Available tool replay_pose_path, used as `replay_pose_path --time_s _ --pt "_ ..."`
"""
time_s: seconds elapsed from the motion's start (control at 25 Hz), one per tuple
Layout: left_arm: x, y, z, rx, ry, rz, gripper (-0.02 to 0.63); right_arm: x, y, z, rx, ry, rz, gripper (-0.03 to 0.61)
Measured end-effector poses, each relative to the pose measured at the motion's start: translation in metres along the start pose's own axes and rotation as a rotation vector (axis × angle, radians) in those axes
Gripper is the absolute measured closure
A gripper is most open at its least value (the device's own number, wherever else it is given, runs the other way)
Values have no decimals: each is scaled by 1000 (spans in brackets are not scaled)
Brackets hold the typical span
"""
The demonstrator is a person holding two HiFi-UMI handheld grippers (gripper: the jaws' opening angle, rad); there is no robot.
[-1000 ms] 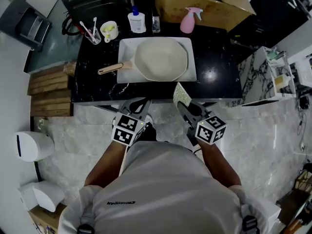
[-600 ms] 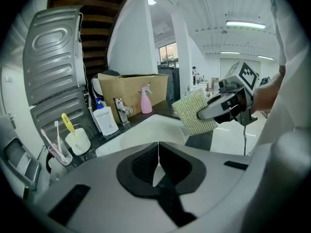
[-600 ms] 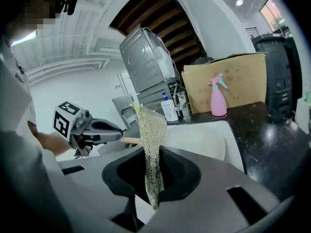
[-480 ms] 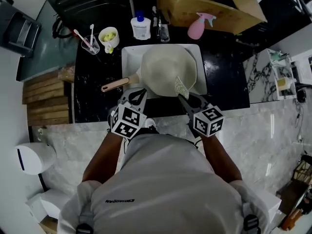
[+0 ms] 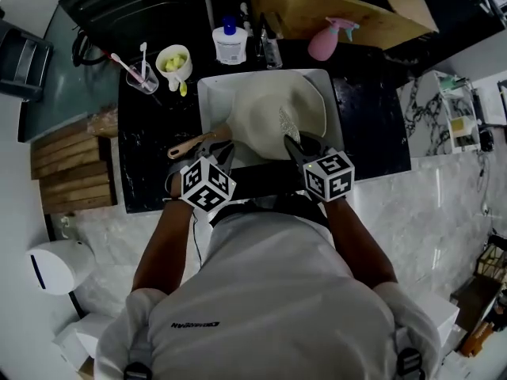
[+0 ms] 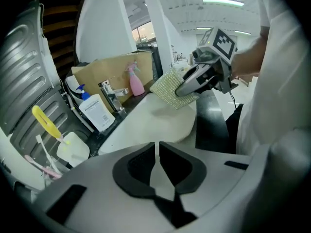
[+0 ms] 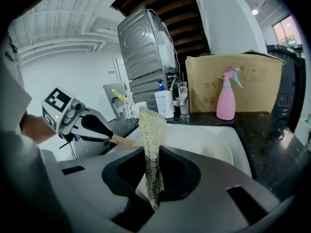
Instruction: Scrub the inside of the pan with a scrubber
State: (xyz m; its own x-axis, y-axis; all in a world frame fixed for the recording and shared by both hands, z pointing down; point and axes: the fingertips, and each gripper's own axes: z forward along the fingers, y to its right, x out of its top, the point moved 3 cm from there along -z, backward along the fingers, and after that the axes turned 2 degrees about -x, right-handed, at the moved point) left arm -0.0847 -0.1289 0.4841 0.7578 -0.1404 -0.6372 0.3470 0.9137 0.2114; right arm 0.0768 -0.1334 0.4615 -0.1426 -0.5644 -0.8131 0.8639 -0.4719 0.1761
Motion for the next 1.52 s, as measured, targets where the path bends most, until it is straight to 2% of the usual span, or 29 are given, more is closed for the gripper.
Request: replay_pose_path --time_s 0.12,0.24,0.48,0.64,0.8,1.04,1.4,1.52 --pt "-12 -14 6 1 -19 -23 589 1 6 7 -9 -15 -6 512" --pt "-20 -23 11 -9 -48 -40 505 1 12 15 -6 -27 -11 512" --pt "-34 -31 28 -64 -144 -49 448 2 31 36 23 -42 -11 512" --pt "-47 -41 39 -59 -227 -21 443 -3 48 54 16 -52 0 512" --pt "-60 -38 49 -109 -307 -19 443 -3 68 73 -1 -71 -3 512" --pt "-61 -40 55 -147 -326 -58 428 6 108 107 -79 -78 13 512" --pt "-63 -40 56 -190 -336 -75 425 17 134 144 -249 -97 -67 514" --pt "-65 -41 58 -196 -329 -84 425 13 135 162 -259 -135 -86 512"
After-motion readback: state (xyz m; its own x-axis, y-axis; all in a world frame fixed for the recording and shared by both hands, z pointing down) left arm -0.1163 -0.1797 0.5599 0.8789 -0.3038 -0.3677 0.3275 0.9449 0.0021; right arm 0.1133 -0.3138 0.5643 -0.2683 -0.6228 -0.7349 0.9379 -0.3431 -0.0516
